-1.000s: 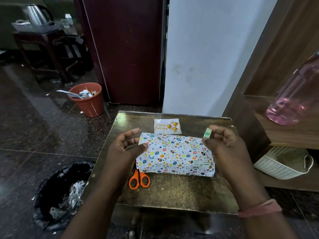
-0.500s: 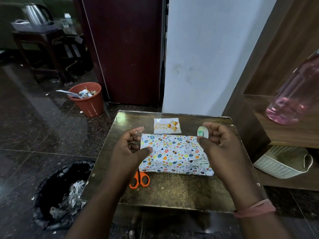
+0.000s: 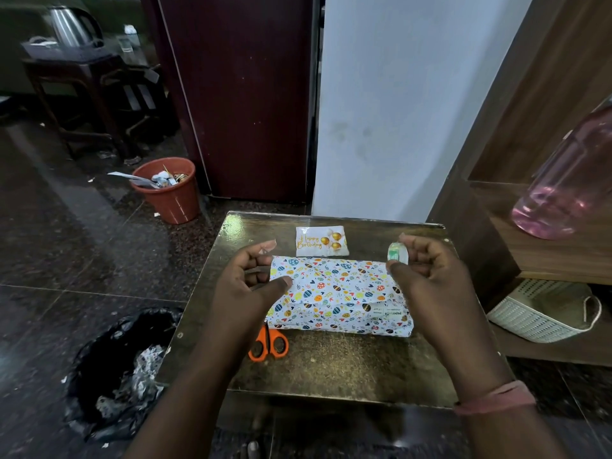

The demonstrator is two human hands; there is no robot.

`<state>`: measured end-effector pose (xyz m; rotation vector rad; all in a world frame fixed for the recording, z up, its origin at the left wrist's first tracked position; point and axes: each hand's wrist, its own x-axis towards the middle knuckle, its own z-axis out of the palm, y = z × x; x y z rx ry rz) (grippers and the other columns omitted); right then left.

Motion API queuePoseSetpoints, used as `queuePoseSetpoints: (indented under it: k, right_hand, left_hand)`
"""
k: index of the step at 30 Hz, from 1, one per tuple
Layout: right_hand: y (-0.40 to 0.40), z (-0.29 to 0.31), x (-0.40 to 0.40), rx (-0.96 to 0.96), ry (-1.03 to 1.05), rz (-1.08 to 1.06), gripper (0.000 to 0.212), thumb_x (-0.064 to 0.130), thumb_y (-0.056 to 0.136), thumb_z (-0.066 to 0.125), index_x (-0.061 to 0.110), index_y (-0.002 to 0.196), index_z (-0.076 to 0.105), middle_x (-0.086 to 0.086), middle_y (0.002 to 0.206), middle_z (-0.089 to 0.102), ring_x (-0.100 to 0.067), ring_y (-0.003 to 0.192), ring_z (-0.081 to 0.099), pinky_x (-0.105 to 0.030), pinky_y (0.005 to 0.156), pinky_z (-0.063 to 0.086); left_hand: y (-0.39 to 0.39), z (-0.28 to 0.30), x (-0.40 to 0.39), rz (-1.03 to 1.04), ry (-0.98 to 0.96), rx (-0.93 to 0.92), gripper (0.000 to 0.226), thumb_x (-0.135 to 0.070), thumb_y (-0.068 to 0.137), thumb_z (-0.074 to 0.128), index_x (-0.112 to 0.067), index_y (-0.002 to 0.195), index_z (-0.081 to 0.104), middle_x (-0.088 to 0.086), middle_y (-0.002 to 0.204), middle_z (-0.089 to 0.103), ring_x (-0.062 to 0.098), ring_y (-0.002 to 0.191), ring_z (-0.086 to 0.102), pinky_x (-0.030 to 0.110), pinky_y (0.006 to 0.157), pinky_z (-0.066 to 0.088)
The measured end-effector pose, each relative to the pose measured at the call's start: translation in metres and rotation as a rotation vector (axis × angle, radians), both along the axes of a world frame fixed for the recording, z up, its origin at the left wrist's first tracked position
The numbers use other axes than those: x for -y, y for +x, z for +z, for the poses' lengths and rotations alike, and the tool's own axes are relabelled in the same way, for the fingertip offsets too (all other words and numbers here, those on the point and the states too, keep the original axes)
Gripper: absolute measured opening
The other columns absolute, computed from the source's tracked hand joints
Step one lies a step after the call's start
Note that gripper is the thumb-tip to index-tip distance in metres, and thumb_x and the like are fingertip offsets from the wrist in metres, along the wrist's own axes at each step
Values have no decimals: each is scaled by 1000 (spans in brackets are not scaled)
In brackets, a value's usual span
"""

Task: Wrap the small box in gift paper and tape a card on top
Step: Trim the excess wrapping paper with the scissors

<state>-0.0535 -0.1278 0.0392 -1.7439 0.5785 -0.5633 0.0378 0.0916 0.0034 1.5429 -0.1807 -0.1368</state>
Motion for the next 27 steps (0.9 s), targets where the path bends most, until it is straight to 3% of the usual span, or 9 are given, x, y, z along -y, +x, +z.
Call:
queuePoseSetpoints:
  k: [4,6,8,10,17,20,23,25,27]
  right_hand:
    - [-1,-3,9,-12,8,-17,27,6,92,70,31,102,66,12,95,72,-5,81,69,-19,66,53]
    - [-4,-8,17,-83,-41,-82,22,10,91,71,28,105,68,12,91,72,-3,76,69,-25,69,57]
    - [-8,-14,25,-225,-147,-168,18,28,85,71,30,102,67,12,93,73,-13,87,71,-43,83,59]
    - [-13,-18,31,-418,-256,-216,27,44,78,65,35,103,64,8,104,72,-26,102,66,-51,94,53]
    - [-19,-27,35,-756,-425,-195,34,36,88,66,28,121,61,-12,130,55,-43,124,45,-50,104,36]
    - [-15,-26,38,-684,-394,-194,40,44,88,66,30,125,61,-9,134,57,-42,127,46,-50,107,36]
    - [-15,-13,34,-310,-443,-74,42,52,87,67,35,125,63,4,130,61,-25,126,53,-46,106,45]
    - [-15,1,24,-114,-480,83,40,57,89,64,40,125,62,17,129,57,-6,126,50,-34,100,48]
    - [-17,13,15,-58,-499,232,50,69,84,62,44,128,60,24,131,52,5,129,43,-22,103,42]
  left_hand:
    - [1,-3,0,-25,37,9,61,-3,75,88,-41,119,68,-5,113,61,10,92,59,30,85,56]
    - [1,-3,0,-32,61,19,63,1,77,85,-40,121,67,-7,109,59,7,85,55,24,79,55]
    - [1,-3,-1,-39,68,17,63,1,77,85,-39,122,67,-8,107,57,7,82,53,24,77,53]
    - [2,-5,-1,-44,70,12,64,2,77,85,-39,122,67,-8,107,56,7,82,52,26,77,51]
    - [1,-7,-1,-42,65,16,65,3,76,85,-39,123,68,-6,108,56,10,85,53,32,83,54]
    - [0,-5,-1,-35,67,14,64,1,77,85,-39,123,68,-4,112,58,10,88,55,34,88,54]
    - [-1,-3,-1,-27,51,26,62,3,79,83,-37,124,68,-1,117,61,10,92,60,31,86,56]
    - [-1,-3,-1,-38,20,28,61,3,79,83,-35,124,68,-1,123,66,9,101,68,28,84,56]
    - [-1,-2,-2,-56,-14,25,60,-4,74,84,-35,123,68,-2,126,68,13,109,70,32,86,58]
